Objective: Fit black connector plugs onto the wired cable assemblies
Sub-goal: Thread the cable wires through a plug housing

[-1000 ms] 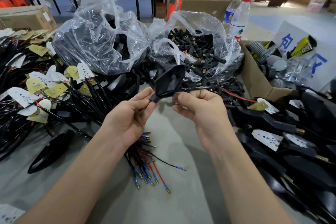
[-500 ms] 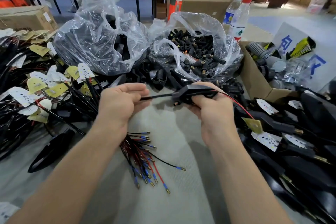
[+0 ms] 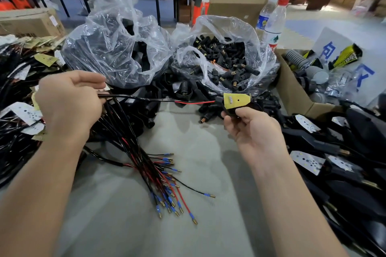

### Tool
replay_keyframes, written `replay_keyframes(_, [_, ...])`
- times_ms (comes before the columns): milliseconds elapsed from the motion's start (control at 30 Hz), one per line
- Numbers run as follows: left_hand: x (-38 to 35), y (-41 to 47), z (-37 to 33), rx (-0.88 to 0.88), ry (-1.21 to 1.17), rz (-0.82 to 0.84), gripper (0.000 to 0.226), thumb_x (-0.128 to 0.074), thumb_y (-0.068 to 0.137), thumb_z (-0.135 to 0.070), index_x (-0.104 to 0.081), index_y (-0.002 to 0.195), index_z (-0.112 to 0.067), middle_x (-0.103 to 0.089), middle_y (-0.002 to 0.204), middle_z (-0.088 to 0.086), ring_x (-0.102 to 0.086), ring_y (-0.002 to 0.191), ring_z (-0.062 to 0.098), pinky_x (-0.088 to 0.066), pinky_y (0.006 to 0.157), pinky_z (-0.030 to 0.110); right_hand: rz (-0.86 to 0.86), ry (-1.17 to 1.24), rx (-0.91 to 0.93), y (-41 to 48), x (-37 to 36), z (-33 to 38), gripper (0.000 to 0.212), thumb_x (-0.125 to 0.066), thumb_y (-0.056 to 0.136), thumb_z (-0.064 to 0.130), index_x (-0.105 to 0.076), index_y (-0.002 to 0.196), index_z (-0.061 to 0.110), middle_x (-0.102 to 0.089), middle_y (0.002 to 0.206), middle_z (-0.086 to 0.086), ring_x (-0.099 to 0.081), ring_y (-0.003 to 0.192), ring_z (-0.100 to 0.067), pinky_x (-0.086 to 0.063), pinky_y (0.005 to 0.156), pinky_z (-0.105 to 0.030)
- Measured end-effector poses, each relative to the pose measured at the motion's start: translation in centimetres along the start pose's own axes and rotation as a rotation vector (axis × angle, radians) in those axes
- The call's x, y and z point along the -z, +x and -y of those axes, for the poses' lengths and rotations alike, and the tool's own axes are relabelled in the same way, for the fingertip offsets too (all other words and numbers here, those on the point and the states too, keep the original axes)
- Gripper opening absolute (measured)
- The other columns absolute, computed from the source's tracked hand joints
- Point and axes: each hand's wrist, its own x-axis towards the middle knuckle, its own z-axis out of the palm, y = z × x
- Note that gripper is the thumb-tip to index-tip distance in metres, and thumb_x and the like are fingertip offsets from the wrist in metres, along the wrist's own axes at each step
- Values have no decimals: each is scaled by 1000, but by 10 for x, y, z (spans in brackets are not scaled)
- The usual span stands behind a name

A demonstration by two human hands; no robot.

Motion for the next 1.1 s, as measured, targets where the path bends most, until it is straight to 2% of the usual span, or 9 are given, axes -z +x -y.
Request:
replay_keyframes(100, [10,-3,-5,-44,250,25,44,-43,67,-11,-75,85,-35,-77,90,-8,-72,84,23,-59,74,41,-1,-114,85,-1,0,-1,18,-54,93,-8,-68,98,2,-75,79,-14,-69,64,-25,-53,50,-23])
replay_keyframes(200, [8,-12,-13,-118,512,4,32,-49,78,-22,-74,94,-33,-75,86,5,-67,82,44,-59,76,57,12,-246,165,-3,-2,-4,18,-57,90,-5,-71,93,6,-74,80,-15,-63,55,-20,-50,47,-23])
replay_keyframes(300, [-9,-34,-25,-425,645,-59,21,-62,86,-26,-77,100,-32,-76,99,3,-68,95,35,-55,78,41,-17,-274,176,-5,-5,-7,16,-61,89,-4,-71,86,7,-73,75,-13,-61,54,-21,-50,47,-23])
replay_keyframes(400, [-37,-68,-31,-646,477,182,27,-75,83,-31,-78,110,-35,-76,112,-10,-68,105,18,-50,88,31,-40,-302,155,-5,-7,-11,13,-62,87,-5,-72,85,4,-72,74,-16,-59,56,-26,-51,48,-24])
replay_keyframes(467, [-54,-89,-21,-661,397,300,27,-81,81,-34,-78,108,-35,-76,109,-14,-67,102,9,-48,85,24,-29,-315,130,-5,-7,-13,11,-62,86,-5,-72,87,1,-73,77,-19,-59,57,-28,-51,49,-24])
replay_keyframes(633, [-70,-101,10,-560,387,293,12,-80,85,-34,-80,96,-37,-77,86,-17,-71,79,13,-52,69,31,17,-352,44,-5,-9,-17,6,-64,85,-3,-69,87,1,-73,70,-17,-64,52,-25,-51,46,-22])
replay_keyframes(867, [-72,-93,17,-488,329,375,13,-78,89,-30,-82,101,-33,-78,83,-10,-69,76,14,-54,72,33,69,-317,-59,-3,-8,-17,8,-63,89,0,-68,94,-4,-73,71,-16,-67,52,-23,-50,43,-20])
replay_keyframes(933, [-73,-91,20,-519,329,400,13,-74,92,-28,-82,103,-31,-74,72,-8,-63,64,14,-48,64,30,94,-326,-37,-2,-6,-17,6,-64,91,1,-70,93,1,-75,77,-17,-67,56,-24,-52,47,-22])
replay_keyframes(1100, [-74,-88,26,-511,252,508,18,-64,99,-21,-80,104,-27,-71,75,-3,-64,72,18,-51,69,39,228,-369,26,-2,0,-13,26,-63,89,-6,-72,104,14,-77,97,-18,-69,70,-27,-57,60,-30])
